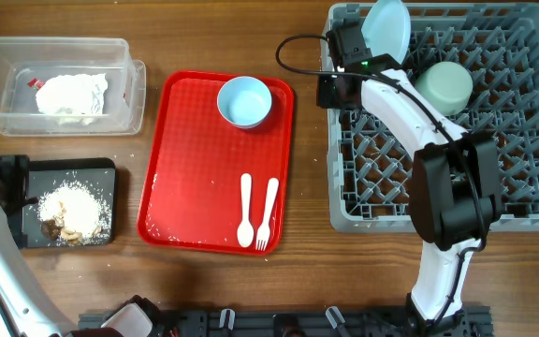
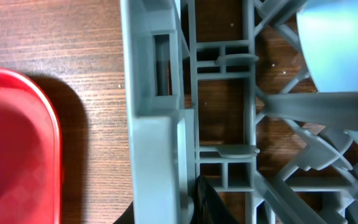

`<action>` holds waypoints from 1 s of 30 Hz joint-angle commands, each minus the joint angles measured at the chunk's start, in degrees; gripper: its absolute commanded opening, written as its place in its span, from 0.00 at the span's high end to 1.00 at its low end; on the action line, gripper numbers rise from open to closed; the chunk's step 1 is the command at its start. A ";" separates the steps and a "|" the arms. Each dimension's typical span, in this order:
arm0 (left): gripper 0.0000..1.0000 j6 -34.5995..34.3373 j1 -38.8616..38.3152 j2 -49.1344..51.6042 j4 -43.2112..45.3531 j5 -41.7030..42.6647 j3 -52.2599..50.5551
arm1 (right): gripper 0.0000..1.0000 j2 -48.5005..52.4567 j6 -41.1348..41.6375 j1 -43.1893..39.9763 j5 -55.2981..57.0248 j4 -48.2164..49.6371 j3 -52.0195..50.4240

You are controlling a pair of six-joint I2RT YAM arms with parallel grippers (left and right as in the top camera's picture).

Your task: Sort waste into correct bins and load items into the dishwasher rack

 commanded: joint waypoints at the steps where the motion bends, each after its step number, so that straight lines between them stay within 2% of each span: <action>1: 0.00 -0.09 0.31 0.22 0.02 -0.76 -0.24 | 0.82 -0.33 5.97 1.20 -6.51 4.37 1.05; 4: 0.00 -0.09 0.31 0.22 0.02 -0.76 -0.24 | 0.80 -0.35 6.16 1.22 -6.60 6.21 1.05; 7: 0.00 -0.09 0.31 0.22 0.02 -0.76 -0.22 | 0.73 -0.35 5.70 1.22 -6.82 6.32 1.05; 10: 0.00 -0.09 0.31 0.22 0.02 -0.76 -0.24 | 0.67 -0.46 4.20 1.20 -7.17 4.94 1.07; 14: 0.00 -0.09 0.31 0.22 0.02 -0.76 -0.24 | 0.66 -1.05 4.17 1.16 -7.23 -0.39 2.75; 20: 0.00 -0.09 0.31 0.22 0.02 -0.76 -0.24 | 0.62 -9.16 -1.75 1.16 -11.13 -2.51 3.63; 21: 0.00 -0.09 0.31 0.22 0.02 -0.76 -0.24 | 0.57 -10.82 -1.75 1.16 -11.41 -2.49 3.63; 26: 0.00 -0.09 0.31 0.22 0.02 -0.76 -0.24 | 0.40 -16.00 -2.21 1.29 -23.54 1.81 3.63; 28: 0.00 -0.09 0.31 0.22 0.02 -0.76 -0.24 | 0.40 -16.09 -3.26 2.45 -31.98 5.51 3.61; 30: 0.00 -0.09 0.31 0.22 0.02 -0.76 -0.24 | 0.40 -15.72 -3.72 4.74 -31.67 6.75 3.61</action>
